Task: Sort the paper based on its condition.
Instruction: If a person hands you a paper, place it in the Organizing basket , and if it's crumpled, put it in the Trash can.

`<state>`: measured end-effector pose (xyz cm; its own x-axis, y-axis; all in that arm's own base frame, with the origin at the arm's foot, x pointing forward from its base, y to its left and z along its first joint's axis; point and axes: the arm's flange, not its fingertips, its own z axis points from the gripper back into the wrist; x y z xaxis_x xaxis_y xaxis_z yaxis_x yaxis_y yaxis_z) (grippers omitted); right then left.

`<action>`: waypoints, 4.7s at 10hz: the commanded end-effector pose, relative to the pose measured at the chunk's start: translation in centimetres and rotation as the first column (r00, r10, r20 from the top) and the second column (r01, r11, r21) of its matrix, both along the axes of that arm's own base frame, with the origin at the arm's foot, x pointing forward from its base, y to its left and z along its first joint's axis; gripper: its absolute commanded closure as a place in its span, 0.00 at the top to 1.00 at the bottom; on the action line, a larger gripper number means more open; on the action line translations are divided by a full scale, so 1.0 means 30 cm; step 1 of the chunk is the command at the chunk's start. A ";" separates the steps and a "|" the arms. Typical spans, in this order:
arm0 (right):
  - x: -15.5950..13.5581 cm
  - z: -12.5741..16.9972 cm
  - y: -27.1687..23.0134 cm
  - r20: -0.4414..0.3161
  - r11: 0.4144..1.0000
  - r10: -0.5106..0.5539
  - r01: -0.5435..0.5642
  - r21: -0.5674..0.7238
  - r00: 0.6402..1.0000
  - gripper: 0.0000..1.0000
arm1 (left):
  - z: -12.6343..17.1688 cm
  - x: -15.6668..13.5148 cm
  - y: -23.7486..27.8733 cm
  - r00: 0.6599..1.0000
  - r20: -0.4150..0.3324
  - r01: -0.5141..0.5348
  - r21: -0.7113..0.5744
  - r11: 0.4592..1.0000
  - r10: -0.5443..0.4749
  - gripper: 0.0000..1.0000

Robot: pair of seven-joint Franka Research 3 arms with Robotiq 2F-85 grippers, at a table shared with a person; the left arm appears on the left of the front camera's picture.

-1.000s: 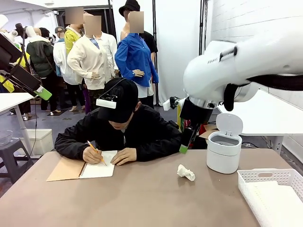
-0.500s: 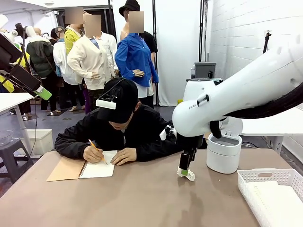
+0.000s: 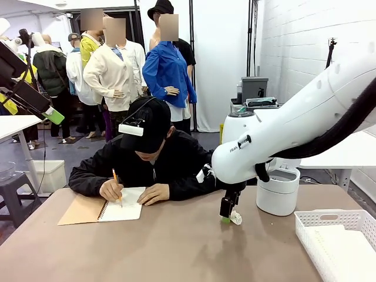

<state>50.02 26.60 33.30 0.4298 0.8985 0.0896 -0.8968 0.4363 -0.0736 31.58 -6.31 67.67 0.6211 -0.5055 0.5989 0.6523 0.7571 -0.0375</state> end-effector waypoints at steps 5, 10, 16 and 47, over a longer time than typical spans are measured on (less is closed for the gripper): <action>0.077 -0.120 0.024 0.015 0.999 -0.028 0.029 -0.037 0.999 1.00 | 0.000 0.001 0.001 1.000 0.005 -0.002 -0.002 1.000 0.002 1.00; 0.073 -0.126 0.022 -0.009 0.999 0.017 -0.017 -0.032 1.000 0.41 | 0.000 0.001 0.001 1.000 0.005 -0.002 -0.002 1.000 0.002 1.00; 0.015 0.062 0.006 -0.083 0.998 -0.061 0.063 0.022 0.995 0.00 | 0.000 0.001 0.001 1.000 0.005 -0.002 -0.002 1.000 0.002 1.00; 0.211 0.422 -0.401 0.177 0.959 -0.167 0.201 -0.199 0.970 1.00 | 0.000 0.001 0.001 1.000 0.005 -0.002 -0.002 1.000 0.002 1.00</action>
<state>56.31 14.62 46.09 0.5818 0.8127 -0.0320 -0.7778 0.5445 -0.3140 31.58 -6.30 67.67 0.6212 -0.5053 0.5989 0.6521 0.7572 -0.0376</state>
